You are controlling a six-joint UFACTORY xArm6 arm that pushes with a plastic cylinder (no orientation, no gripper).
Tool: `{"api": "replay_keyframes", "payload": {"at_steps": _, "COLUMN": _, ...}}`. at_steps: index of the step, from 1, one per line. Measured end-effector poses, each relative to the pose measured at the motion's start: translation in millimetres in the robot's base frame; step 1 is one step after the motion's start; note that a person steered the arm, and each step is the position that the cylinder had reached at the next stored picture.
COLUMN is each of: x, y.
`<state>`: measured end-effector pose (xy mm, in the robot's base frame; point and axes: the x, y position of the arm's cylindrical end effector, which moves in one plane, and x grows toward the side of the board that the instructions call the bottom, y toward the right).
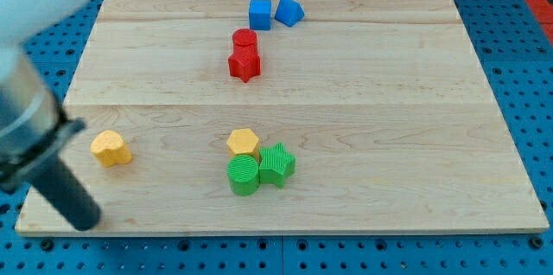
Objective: Push the yellow heart to the top left of the green circle
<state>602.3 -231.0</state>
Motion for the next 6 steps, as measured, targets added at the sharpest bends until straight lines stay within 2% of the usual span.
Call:
{"api": "replay_keyframes", "payload": {"at_steps": 1, "x": -18.0, "y": -61.0}}
{"api": "replay_keyframes", "payload": {"at_steps": 2, "x": -35.4, "y": -72.9}}
{"api": "replay_keyframes", "payload": {"at_steps": 3, "x": -77.0, "y": -24.7}}
{"api": "replay_keyframes", "payload": {"at_steps": 4, "x": -92.1, "y": -29.1}}
{"api": "replay_keyframes", "payload": {"at_steps": 6, "x": -98.1, "y": 121.5}}
